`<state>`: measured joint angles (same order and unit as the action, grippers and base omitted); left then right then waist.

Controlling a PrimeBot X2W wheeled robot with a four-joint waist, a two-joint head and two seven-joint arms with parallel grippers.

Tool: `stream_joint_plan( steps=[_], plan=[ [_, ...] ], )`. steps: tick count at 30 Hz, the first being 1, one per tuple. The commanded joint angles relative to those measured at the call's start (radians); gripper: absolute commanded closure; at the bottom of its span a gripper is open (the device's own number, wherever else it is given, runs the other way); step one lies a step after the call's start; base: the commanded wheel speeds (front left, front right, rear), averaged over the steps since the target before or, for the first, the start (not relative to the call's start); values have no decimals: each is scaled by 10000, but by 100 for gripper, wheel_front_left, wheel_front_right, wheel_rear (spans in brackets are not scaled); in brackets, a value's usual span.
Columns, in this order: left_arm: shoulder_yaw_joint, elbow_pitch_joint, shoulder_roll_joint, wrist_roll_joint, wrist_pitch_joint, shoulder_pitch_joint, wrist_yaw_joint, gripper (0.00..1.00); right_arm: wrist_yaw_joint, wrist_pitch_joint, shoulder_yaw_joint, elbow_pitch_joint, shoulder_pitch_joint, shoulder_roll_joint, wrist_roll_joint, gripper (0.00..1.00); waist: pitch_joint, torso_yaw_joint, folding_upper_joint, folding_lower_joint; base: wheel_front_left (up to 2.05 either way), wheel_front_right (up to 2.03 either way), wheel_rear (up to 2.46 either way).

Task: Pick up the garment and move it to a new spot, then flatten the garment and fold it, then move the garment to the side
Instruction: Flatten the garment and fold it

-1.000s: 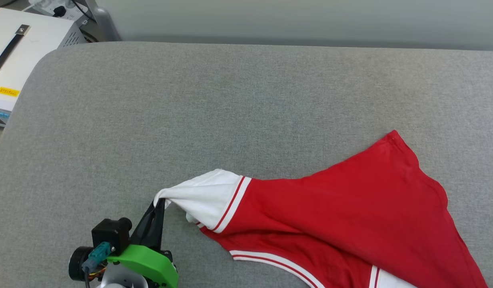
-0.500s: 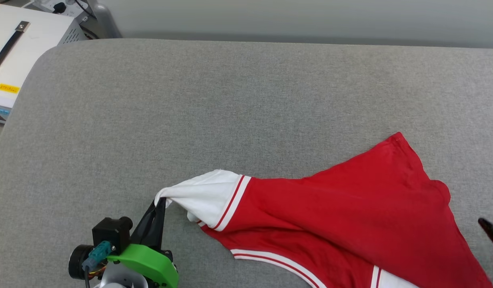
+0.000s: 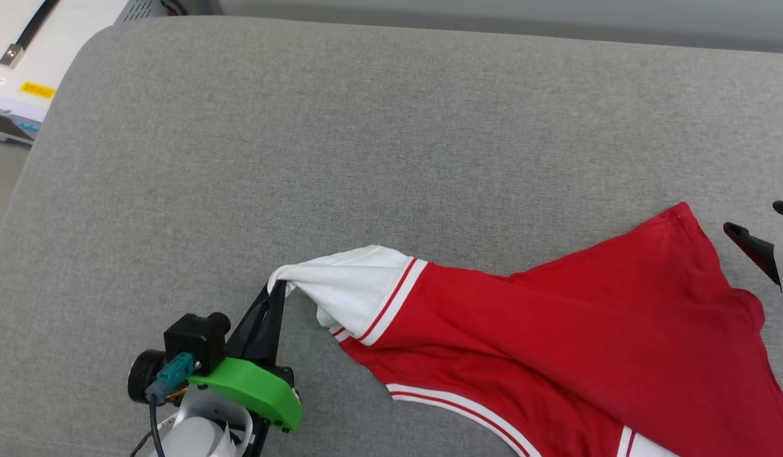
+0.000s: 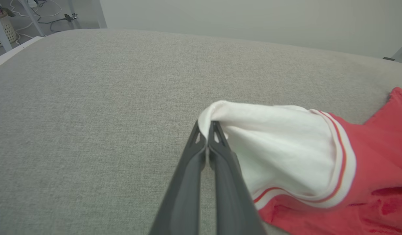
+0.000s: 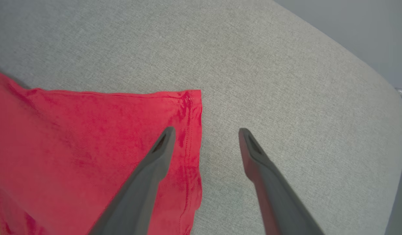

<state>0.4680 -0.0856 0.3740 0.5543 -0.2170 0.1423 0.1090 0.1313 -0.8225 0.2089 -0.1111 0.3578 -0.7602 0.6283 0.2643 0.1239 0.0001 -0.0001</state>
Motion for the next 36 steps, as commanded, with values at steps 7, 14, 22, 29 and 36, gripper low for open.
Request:
stream_joint_plan(
  steps=[7,14,22,29,36],
  plan=[
    [93,3,-251,-140,-184,541,-119,100,-6,-692,1695,2185,2189,296,-348,0,809,684,-1,1,0,0,0],
    [85,6,-409,-199,-290,790,-152,100,-6,-6,3189,4874,2801,1038,-378,0,1128,871,-1,1,0,0,0],
    [64,-49,-381,-207,-322,741,-100,100,-6,757,4214,5690,2936,1006,424,100,914,621,-1,1,0,0,0],
    [69,-10,-232,-217,-299,566,-34,100,-6,2862,4089,4997,3181,617,879,100,178,292,-1,1,0,0,0],
    [-175,605,424,-344,-22,681,86,100,-6,4929,3281,3672,2924,66,892,100,-845,-261,-1,1,0,0,0]
  ],
)
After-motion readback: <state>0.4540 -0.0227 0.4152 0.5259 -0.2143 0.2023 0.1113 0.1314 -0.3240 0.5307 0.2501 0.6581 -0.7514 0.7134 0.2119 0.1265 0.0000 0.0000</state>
